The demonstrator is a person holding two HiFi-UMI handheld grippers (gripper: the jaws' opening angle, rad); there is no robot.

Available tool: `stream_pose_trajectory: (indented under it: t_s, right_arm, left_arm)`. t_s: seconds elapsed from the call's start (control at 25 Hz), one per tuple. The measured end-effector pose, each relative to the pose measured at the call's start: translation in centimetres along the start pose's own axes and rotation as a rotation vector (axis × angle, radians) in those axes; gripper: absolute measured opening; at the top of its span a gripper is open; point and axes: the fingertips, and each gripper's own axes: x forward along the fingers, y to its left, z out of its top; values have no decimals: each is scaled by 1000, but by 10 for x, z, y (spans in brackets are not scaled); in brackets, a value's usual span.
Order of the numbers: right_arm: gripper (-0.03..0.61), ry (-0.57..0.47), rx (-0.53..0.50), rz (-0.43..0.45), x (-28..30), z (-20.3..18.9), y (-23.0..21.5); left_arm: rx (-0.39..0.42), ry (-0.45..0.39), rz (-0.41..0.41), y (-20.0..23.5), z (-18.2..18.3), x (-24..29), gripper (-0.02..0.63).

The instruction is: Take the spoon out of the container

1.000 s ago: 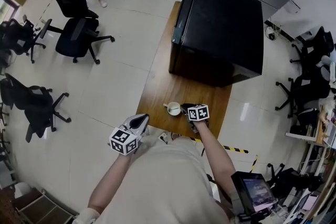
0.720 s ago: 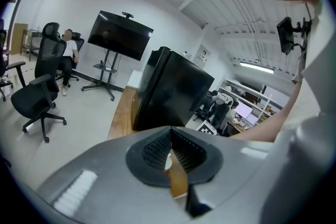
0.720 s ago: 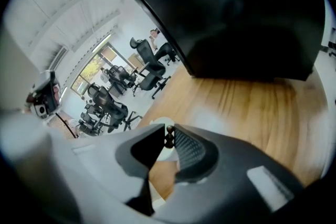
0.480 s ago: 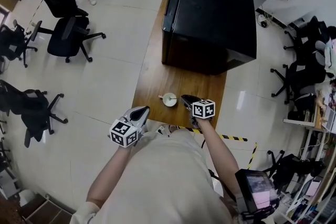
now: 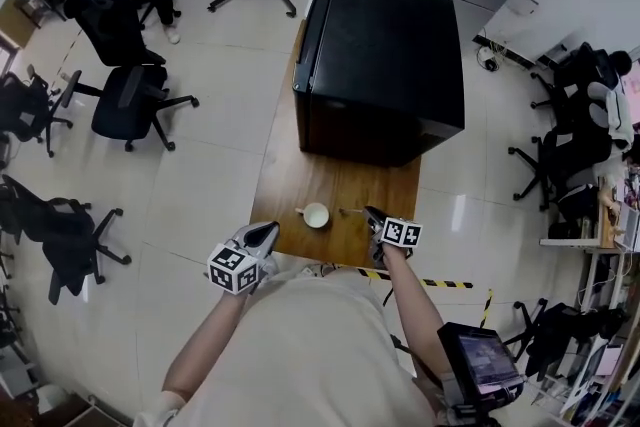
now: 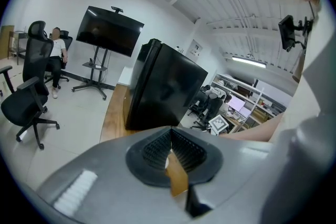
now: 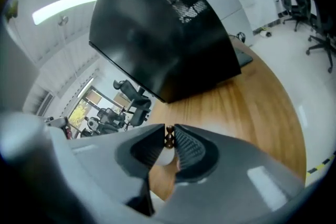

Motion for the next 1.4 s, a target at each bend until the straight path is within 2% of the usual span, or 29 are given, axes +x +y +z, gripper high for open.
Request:
stream_pose_trajectory:
  t_s: [0.16, 0.28, 0.44, 0.8, 1.08, 1.16, 1.28, 1.4]
  right_arm:
    - [54, 24, 59, -68, 16, -20, -39]
    - [55, -18, 137, -79, 22, -23, -56]
    - [58, -36, 171, -117, 24, -39, -74]
    - [97, 42, 72, -287, 19, -70, -105]
    - [245, 143, -80, -432, 15, -75, -121]
    - [287, 149, -100, -442, 11, -75, -118]
    - [287, 101, -113, -429, 2, -65, -102]
    - [283, 18, -147, -385, -16, -43, -63]
  left_arm:
    - [-7, 7, 20, -1, -1, -4, 0]
    - [-8, 12, 35, 0, 1, -8, 0]
    - [-9, 28, 50, 3, -5, -13, 0]
    - [-30, 63, 83, 8, -24, -28, 0]
    - [9, 70, 88, 3, -27, -33, 0]
    - [31, 60, 91, 3, -26, -37, 0]
    - [43, 27, 89, 6, -23, -45, 0]
    - [35, -9, 78, 11, -21, -55, 0]
